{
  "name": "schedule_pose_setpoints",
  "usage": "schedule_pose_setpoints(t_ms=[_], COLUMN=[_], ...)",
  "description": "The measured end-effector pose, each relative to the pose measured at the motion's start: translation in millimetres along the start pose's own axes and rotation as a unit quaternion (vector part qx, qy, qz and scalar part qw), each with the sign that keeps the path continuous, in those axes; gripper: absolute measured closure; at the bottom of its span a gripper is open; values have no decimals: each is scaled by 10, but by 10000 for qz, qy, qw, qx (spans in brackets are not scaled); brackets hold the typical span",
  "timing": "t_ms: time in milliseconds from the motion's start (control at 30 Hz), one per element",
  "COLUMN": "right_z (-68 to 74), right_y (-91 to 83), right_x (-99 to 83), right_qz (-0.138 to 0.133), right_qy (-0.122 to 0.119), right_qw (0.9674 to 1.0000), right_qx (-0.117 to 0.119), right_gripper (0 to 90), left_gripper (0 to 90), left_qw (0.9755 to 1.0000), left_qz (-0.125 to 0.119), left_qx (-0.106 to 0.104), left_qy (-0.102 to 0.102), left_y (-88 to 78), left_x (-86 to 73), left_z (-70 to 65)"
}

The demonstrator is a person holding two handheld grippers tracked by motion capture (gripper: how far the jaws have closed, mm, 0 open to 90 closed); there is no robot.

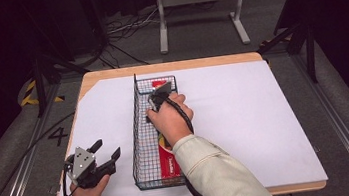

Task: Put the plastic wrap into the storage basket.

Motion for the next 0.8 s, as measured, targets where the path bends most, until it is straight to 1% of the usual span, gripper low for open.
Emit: schedule_pose_setpoints(t_ms=[33, 233, 433, 500, 567, 667, 700, 767, 800], right_z=[-4, -1, -16, -15, -13, -8, 5, 10, 8], right_y=[4, 16, 27, 30, 32, 34, 18, -13, -26], right_x=[-3, -12, -19, -17, -24, -29, -21, -16, -8], right_qz=[18, 61, 116, 110, 148, 108, 81, 99, 65], right_qy=[-6, 13, 33, 46, 11, -10, 12, 2, 18], right_qw=[10000, 9999, 9996, 9996, 9995, 9992, 9995, 9995, 9996], right_qx=[-44, -117, -255, -260, -295, -378, -314, -283, -269], right_gripper=[388, 387, 385, 383, 374, 357, 313, 324, 323], left_gripper=[320, 320, 320, 320, 320, 319, 319, 319, 319], left_qw=[10000, 10000, 10000, 10000, 10000, 10000, 10000, 10000, 10000], left_qz=[-2, 0, 7, 2, 3, 5, 3, 2, -4], left_qx=[0, 0, -5, -7, -5, -7, -3, -2, 0], left_qy=[0, 3, 9, 7, -2, 7, 8, -14, -15], left_y=[-1, -1, 1, -1, -1, -2, -3, -6, -6], left_x=[0, -1, -3, -2, -3, -4, -4, -4, -3], left_z=[0, 1, -2, -2, 0, 0, 1, 5, 5])
Point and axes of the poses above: each handheld gripper's, and its own axes: y roughly forward along the jaws, x roughly out of its top, z roughly to its left, the point moved 8 cm from there along y, roughly forward along the jaws, and after that the axes turned 1 degree about z, right-handed, at the moved point
